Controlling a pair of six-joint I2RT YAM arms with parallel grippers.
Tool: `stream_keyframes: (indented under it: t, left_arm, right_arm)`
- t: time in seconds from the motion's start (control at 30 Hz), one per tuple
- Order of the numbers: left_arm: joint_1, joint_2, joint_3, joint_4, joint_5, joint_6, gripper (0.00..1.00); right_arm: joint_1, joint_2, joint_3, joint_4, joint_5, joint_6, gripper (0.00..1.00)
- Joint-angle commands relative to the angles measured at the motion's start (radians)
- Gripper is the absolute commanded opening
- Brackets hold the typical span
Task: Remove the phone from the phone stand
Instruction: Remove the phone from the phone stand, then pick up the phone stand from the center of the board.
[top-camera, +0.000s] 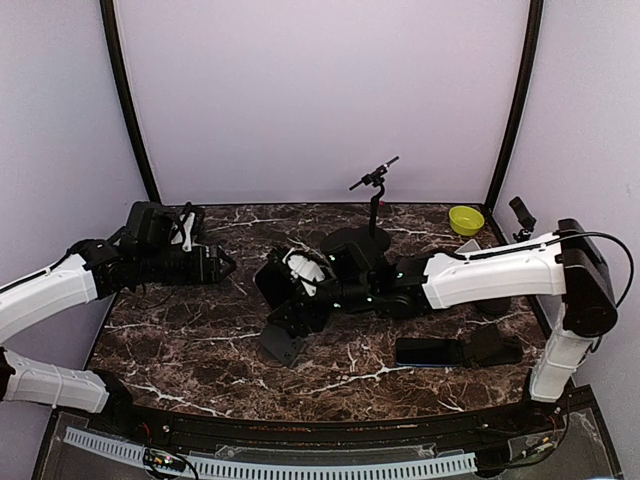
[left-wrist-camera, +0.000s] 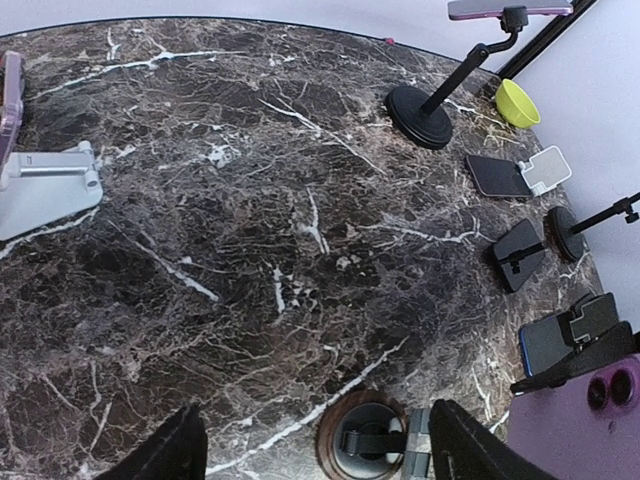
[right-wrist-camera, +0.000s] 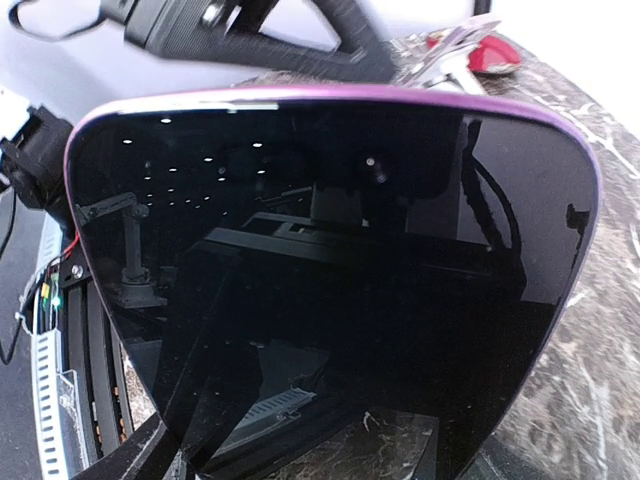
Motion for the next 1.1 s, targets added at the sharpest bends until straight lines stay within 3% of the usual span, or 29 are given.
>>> stream_keyframes:
  t: [0.0, 0.23, 0.5, 0.77, 1.07]
  left_arm:
    - [0.006, 0.052, 0.047, -0.057, 0.146, 0.059, 0.72]
    - [0.005, 0.146, 0.040, -0.044, 0.323, 0.062, 0.58]
    - [0.001, 0.197, -0.049, 0.094, 0.455, -0.013, 0.48]
    - [-0.102, 0.291, -0.049, 0.125, 0.432, -0.025, 0.48]
    - [-0.146, 0.358, -0.048, 0.151, 0.408, -0.044, 0.45]
  right_arm:
    - [-0.037, -0.085, -0.050, 0.087, -0.013, 0.028, 0.56]
    - [-0.076, -0.160, -0.129, 0.075, 0.002, 0.032, 0.56]
    - [-0.101, -0.178, -0.175, 0.068, 0.009, 0.032, 0.56]
    - [-0.108, -0.213, -0.183, 0.066, 0.007, 0.030, 0.56]
    - [-0.112, -0.222, -0.194, 0.070, 0.005, 0.032, 0.55]
